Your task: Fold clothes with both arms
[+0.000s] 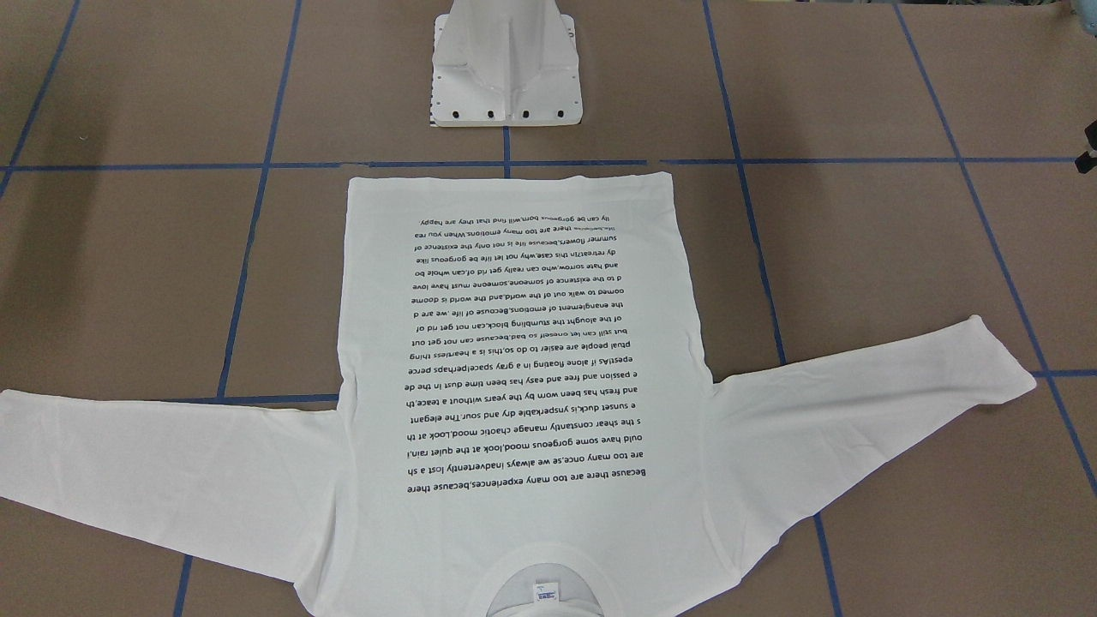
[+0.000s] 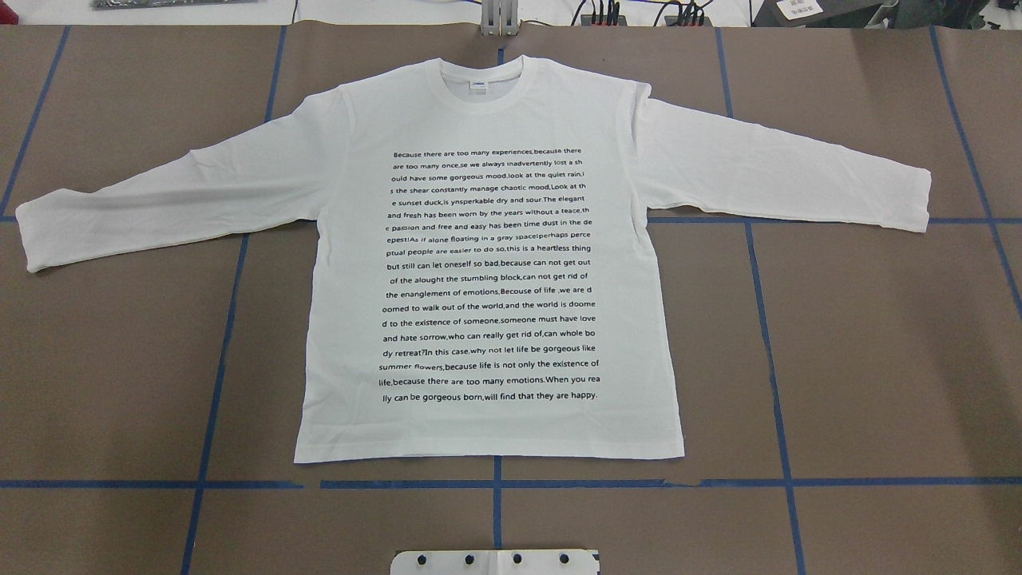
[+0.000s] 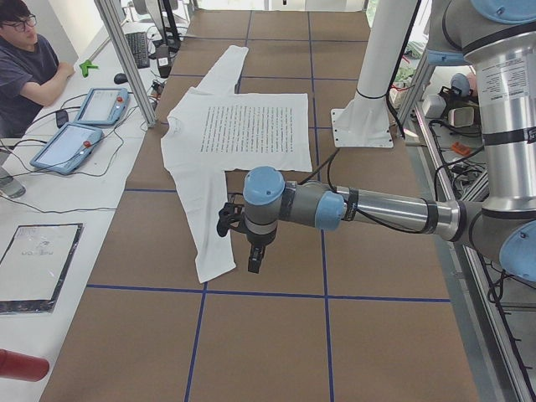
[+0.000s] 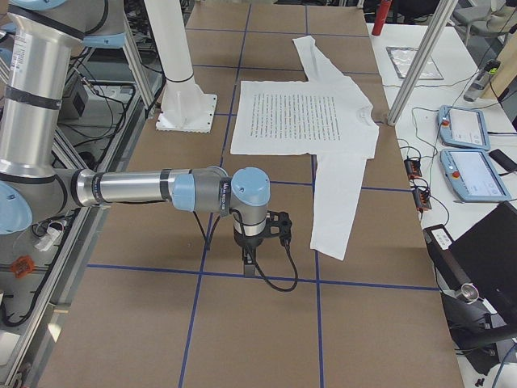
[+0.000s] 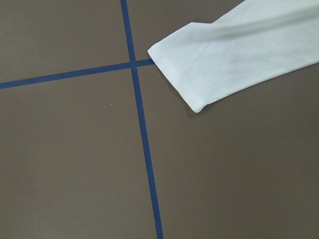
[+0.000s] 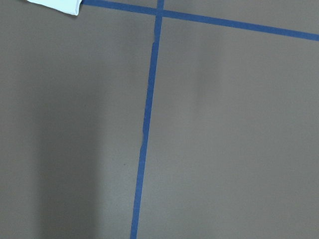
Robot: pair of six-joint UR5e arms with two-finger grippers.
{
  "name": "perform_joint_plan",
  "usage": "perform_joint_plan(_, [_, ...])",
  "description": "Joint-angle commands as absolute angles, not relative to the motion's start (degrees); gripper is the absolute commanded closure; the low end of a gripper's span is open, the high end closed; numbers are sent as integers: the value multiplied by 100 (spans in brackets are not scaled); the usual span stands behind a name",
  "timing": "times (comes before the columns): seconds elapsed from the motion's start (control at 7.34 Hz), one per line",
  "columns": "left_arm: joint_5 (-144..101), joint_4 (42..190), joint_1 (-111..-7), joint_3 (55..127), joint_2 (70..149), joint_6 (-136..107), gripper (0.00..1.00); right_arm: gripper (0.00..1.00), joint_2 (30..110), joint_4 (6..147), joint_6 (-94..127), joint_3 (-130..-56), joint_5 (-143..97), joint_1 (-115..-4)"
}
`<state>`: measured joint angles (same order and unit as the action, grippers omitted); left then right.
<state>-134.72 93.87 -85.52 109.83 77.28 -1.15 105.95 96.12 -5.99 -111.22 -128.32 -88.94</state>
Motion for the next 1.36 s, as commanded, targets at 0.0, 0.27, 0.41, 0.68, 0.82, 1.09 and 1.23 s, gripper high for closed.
perform_joint_plan(0.0, [-13482,9526,-8552,11195,7743,-106,0,0,10469,9607,-563,-11188,-12806,-8895])
perform_joint_plan(0.27, [-13456,9563,-8552,11827,8074,-158,0,0,9638,9606,-527,-11206,-12779,-8895])
perform_joint_plan(0.41, [-13430,9623,-8552,11839,8199,-149,0,0,9415,9615,-501,-11145,-12805,-8886])
perform_joint_plan(0.68, [-13028,10036,-8560,11516,9050,-193,0,0,8948,9633,-239,-10961,-12971,-8886])
perform_joint_plan(0.82, [-13008,10089,-8561,11357,9061,-167,0,0,8930,9615,-263,-10821,-13268,-8886])
perform_joint_plan(1.09, [-13017,10099,-8596,11416,9009,-167,0,0,8851,8735,363,-10462,-13298,-8527])
perform_joint_plan(1.23, [-13017,10090,-8596,11417,9009,-150,0,0,8877,7527,978,-9806,-13289,-8238])
